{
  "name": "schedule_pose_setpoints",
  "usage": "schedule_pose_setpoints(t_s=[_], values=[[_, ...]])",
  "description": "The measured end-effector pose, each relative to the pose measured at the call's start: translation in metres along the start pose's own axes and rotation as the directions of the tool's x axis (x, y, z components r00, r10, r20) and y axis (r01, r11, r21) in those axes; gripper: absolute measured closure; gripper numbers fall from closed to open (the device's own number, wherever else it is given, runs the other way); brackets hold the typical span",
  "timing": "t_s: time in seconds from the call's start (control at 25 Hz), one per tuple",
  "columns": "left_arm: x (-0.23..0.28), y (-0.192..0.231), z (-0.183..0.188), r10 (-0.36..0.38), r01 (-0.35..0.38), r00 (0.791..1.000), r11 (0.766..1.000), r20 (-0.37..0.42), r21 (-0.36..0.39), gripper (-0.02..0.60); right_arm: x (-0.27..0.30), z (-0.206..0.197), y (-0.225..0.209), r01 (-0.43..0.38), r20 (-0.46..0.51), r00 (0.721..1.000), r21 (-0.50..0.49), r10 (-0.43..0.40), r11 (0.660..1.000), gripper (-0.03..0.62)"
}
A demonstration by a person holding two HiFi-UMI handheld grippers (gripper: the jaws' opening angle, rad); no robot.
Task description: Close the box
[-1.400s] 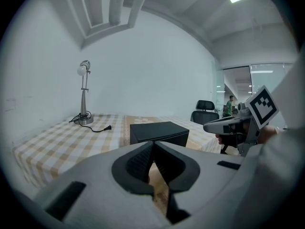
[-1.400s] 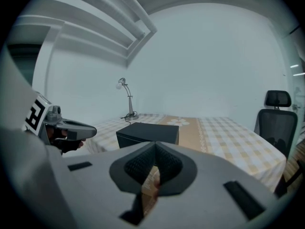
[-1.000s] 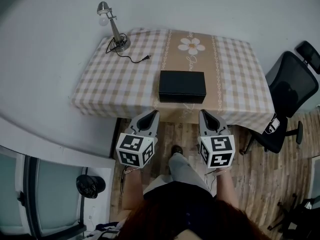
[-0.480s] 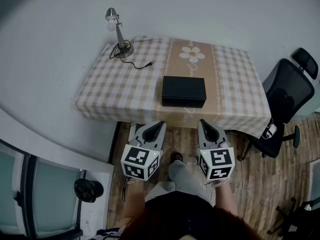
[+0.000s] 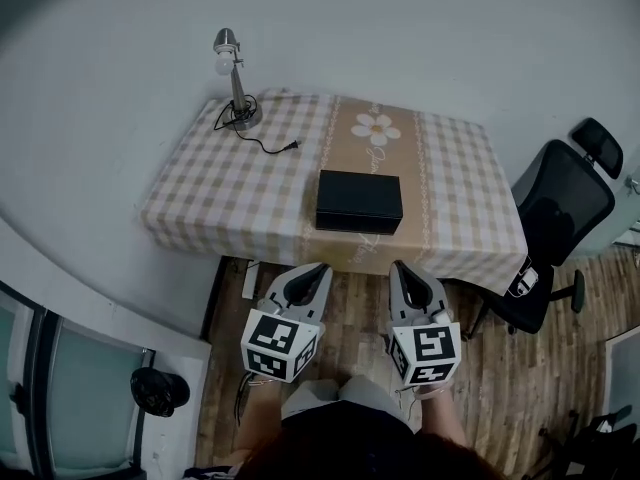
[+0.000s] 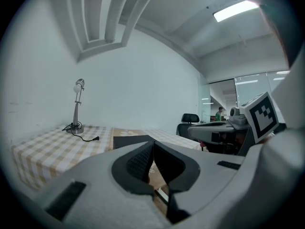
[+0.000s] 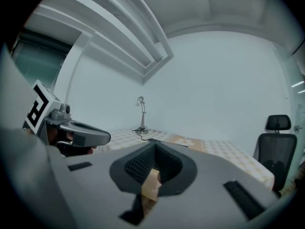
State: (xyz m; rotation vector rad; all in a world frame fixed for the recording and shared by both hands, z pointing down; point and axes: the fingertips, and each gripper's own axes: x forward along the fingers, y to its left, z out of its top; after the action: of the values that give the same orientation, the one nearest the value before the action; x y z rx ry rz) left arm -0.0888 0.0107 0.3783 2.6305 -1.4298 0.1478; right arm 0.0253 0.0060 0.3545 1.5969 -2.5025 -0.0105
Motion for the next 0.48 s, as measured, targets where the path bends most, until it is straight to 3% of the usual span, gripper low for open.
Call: schedule_pose_setpoints(t_s=[0.48], values=[[-0.001,-0.033,0.005,0.013,-0.014,1.000,1.000,0.013,0.018,0.554,-0.028,0.004,-0.001,0.022,0.038,0.999,-0.045,-0.020,0.999,0.577]])
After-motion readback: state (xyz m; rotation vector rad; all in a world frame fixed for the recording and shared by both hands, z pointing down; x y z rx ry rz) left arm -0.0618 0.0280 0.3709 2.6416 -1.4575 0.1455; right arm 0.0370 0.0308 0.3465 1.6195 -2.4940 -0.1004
